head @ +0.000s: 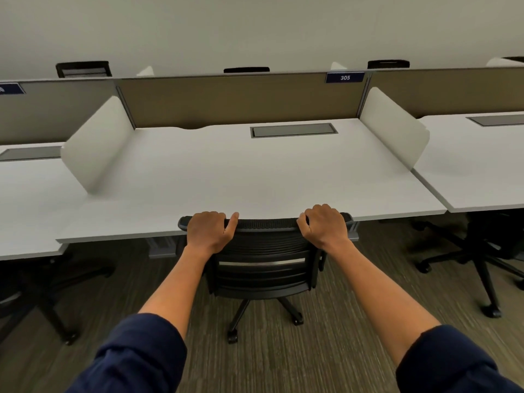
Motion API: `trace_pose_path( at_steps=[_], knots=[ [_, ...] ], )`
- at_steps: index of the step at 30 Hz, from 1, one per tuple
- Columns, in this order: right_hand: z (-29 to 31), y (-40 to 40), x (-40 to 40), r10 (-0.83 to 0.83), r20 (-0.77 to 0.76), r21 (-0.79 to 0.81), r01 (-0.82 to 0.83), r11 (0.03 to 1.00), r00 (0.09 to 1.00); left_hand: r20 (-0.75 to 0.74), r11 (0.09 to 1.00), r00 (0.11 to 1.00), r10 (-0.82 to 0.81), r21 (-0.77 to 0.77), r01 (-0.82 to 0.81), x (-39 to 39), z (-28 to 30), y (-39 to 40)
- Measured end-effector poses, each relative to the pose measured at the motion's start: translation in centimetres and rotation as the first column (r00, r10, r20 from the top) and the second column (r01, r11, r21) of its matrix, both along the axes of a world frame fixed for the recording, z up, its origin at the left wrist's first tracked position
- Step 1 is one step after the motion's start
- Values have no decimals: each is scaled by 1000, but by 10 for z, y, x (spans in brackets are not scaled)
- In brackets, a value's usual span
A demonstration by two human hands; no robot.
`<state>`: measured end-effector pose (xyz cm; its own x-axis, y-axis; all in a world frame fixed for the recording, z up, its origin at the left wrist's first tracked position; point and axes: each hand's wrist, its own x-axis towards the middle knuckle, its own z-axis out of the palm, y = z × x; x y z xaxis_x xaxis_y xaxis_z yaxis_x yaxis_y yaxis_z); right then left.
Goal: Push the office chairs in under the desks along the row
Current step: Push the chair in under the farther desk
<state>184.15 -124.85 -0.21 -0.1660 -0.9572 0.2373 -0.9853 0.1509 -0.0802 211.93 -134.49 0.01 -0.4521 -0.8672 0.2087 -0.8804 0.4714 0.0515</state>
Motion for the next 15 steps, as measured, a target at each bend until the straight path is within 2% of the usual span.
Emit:
trace_pose_path(
  at_steps=[10, 15],
  knots=[
    [-1, -35, -18, 14, 7, 4, -14, 1000, 1000, -23, 999, 999, 48, -10, -48, -15, -2, -19],
    [1, -35, -20, -12, -9, 14, 12, 1000, 1000, -10, 998, 999, 45, 33, -44, -17, -3, -23]
  ],
)
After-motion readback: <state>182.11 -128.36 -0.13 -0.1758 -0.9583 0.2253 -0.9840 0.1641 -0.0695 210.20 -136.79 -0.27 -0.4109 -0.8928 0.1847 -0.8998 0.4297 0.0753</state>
